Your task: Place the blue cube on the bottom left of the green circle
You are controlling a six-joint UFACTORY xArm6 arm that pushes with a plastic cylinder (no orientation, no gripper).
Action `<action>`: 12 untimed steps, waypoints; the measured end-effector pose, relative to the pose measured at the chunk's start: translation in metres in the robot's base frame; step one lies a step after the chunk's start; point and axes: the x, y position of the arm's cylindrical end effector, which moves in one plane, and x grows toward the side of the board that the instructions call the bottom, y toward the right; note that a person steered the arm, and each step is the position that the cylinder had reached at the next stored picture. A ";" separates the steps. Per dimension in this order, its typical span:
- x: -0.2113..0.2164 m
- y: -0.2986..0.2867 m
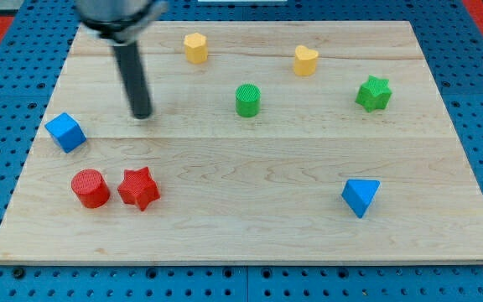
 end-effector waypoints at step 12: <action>0.024 0.049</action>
